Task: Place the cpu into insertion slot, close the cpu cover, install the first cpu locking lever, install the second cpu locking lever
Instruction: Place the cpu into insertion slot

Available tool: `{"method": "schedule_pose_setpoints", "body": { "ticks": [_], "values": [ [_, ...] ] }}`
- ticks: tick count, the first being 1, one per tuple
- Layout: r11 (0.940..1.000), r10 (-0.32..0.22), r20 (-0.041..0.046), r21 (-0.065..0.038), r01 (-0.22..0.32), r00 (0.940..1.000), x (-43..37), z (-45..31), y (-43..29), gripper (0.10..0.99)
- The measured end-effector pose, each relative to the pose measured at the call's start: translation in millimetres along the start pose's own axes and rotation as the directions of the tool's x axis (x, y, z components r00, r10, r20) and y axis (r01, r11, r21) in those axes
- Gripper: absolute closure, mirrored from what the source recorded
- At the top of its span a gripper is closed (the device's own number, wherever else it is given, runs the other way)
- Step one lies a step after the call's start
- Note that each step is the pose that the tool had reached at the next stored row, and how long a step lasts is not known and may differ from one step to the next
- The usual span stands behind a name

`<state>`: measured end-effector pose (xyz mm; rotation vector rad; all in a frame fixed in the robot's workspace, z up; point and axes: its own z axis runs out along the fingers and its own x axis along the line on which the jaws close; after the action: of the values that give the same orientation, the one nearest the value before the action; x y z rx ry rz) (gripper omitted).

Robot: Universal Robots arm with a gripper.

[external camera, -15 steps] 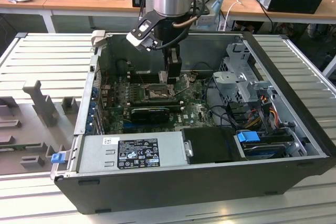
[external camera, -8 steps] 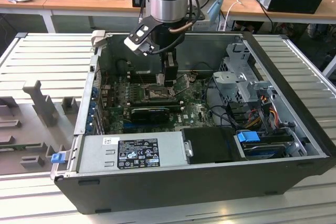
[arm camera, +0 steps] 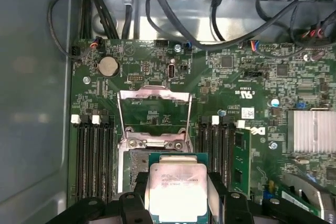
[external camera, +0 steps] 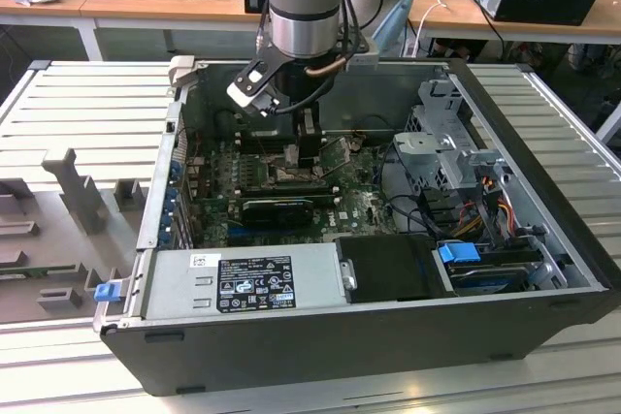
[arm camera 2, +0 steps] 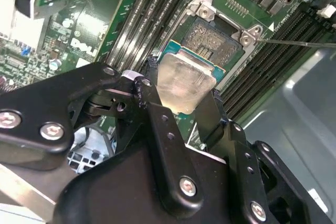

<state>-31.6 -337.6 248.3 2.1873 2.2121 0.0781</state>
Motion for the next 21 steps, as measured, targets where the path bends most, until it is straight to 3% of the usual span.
{"method": "schedule_pose_setpoints", "body": {
  "ticks": [5,8,13,21],
  "values": [
    [1.0,-0.001,-0.0001,0.0,0.001,1.0,6.9,10.3,-1.5,0.561],
    [1.0,-0.003,-0.0061,0.0,0.003,1.0,7.3,19.0,-7.5,0.561],
    [1.0,-0.003,-0.0061,0.0,0.003,1.0,7.2,29.7,-10.3,0.561],
    [0.9999,0.011,-0.0053,0.0,-0.011,0.9999,13.0,37.5,-12.4,0.561]
  ]
}}
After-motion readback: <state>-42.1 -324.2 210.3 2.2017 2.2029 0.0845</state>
